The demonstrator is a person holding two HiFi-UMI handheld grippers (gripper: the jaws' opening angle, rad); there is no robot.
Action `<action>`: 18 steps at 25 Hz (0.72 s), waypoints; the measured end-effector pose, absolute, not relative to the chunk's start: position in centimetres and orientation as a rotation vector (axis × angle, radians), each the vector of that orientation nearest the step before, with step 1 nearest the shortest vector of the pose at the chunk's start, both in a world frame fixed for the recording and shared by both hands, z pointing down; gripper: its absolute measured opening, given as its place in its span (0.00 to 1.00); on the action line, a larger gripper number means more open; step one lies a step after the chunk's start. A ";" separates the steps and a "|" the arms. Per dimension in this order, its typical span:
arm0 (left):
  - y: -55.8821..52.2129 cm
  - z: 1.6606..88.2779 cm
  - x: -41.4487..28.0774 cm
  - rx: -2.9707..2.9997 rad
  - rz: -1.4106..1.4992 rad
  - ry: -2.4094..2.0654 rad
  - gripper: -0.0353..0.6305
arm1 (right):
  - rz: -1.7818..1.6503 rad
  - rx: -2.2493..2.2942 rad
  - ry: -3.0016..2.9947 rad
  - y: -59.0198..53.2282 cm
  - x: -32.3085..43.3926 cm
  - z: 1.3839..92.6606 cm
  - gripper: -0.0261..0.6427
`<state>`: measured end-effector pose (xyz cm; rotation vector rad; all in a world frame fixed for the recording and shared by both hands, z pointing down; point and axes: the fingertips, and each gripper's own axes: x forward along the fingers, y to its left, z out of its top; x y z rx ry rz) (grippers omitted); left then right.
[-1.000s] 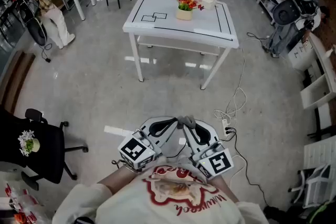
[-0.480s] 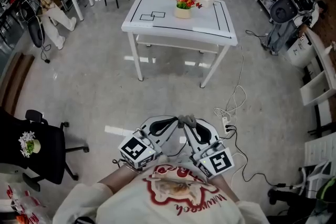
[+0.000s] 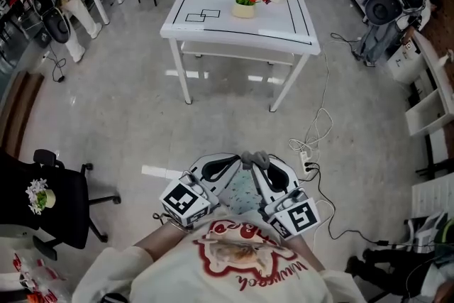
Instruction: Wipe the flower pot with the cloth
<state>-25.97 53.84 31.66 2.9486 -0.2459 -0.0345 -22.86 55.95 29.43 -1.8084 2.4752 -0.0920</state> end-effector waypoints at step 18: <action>40.9 32.0 -17.8 2.958 -0.028 -0.305 0.06 | -0.101 -1.777 2.473 43.1 -14.4 29.7 0.12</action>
